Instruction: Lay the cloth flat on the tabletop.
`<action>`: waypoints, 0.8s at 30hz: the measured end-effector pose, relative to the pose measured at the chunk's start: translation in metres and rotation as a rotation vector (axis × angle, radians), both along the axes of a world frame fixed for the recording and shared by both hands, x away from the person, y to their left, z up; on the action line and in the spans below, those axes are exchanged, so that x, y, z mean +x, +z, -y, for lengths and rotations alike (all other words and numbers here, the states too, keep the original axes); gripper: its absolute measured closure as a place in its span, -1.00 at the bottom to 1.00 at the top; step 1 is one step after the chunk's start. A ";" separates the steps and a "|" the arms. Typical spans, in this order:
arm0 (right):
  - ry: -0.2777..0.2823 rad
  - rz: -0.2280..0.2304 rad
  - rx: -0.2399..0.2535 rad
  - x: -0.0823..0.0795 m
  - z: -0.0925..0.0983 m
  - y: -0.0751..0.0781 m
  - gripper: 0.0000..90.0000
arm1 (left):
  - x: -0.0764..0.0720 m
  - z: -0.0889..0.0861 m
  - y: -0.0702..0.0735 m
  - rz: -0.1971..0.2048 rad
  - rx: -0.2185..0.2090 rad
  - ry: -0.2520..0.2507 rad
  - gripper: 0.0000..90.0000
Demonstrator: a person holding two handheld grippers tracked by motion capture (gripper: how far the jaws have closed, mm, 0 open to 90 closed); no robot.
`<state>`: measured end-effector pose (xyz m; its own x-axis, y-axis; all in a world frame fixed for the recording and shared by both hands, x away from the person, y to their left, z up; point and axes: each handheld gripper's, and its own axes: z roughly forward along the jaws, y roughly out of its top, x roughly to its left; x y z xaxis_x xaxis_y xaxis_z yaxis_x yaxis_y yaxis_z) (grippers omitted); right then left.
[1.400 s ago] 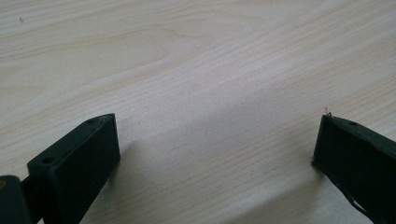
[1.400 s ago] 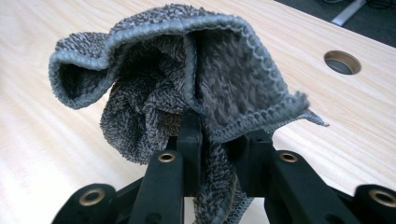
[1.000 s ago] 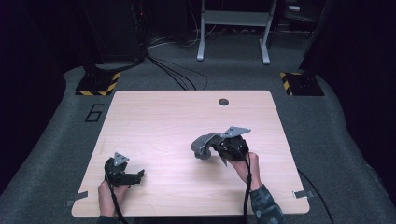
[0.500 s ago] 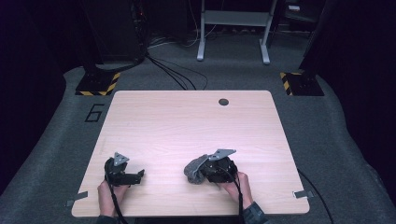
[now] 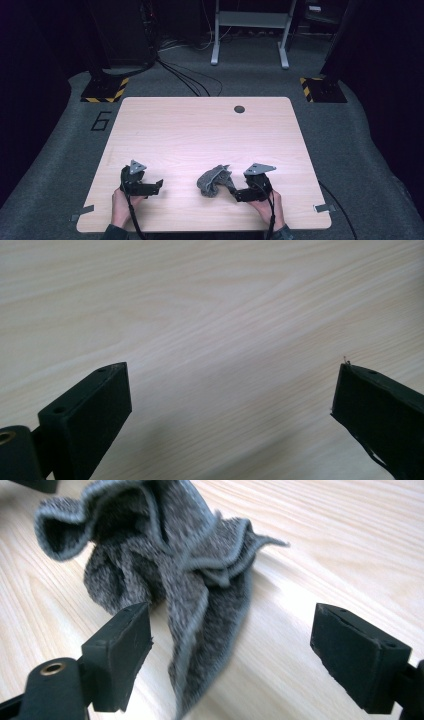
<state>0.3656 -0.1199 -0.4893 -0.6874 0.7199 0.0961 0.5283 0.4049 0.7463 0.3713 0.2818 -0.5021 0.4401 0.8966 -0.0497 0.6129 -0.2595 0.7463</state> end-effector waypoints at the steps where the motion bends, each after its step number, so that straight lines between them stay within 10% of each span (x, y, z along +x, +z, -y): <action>1: -0.009 -0.002 0.000 -0.001 0.001 0.000 -0.64 | -0.001 0.004 0.005 0.008 -0.006 -0.019 -0.94; 10: 0.013 0.005 -0.023 -0.009 -0.005 -0.005 -0.43 | -0.003 0.051 0.041 0.055 -0.037 -0.186 -0.94; 24: 0.000 -0.002 0.002 -0.011 -0.008 -0.015 -0.21 | 0.004 0.140 0.067 0.096 0.047 -0.412 -0.73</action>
<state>0.3543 -0.1118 -0.5046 -0.6869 0.7200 0.0986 0.5296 0.4031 0.7463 0.3756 0.1416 -0.4355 0.7626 0.6452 0.0462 0.3789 -0.5036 0.7764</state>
